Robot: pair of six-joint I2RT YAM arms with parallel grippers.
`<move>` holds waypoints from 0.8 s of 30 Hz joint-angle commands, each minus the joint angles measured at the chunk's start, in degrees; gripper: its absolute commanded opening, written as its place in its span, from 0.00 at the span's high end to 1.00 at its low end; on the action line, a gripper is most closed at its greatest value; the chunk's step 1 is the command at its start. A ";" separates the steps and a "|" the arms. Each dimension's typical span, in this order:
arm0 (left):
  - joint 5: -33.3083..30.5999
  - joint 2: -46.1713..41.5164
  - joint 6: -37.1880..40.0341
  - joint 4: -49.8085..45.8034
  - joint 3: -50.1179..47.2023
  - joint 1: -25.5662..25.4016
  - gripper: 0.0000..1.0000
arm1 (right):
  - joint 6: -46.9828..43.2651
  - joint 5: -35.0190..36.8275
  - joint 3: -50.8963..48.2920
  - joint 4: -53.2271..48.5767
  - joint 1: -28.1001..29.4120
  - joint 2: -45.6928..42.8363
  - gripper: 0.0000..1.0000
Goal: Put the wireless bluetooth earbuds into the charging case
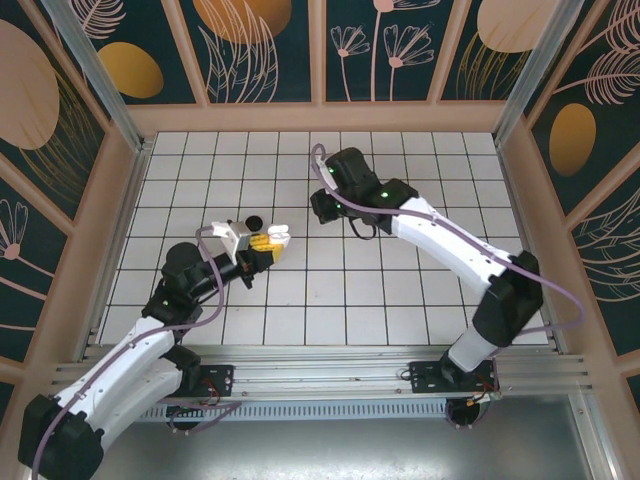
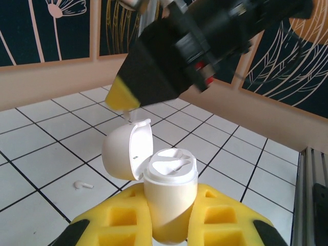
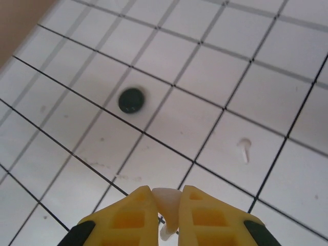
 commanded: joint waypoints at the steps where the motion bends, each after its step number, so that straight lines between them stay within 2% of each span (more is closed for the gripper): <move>1: 2.38 1.64 -0.20 6.80 0.72 -0.26 1.00 | -3.44 -0.56 -3.17 7.29 1.43 -6.11 0.88; 6: 4.58 4.03 0.67 8.93 2.03 -0.26 1.00 | -6.01 -5.10 -7.75 15.03 3.77 -13.13 0.88; 13: 7.91 5.72 0.99 13.69 2.93 -0.27 1.00 | -7.17 -15.81 -12.70 25.05 6.73 -18.54 0.87; 19: 10.40 4.48 -1.92 22.62 -0.20 -0.22 1.00 | -9.75 -20.05 -12.82 25.24 8.72 -18.59 0.88; 24: 9.83 2.28 -2.15 24.33 -2.06 -0.26 1.00 | -10.74 -20.51 -11.97 24.19 10.01 -17.55 0.88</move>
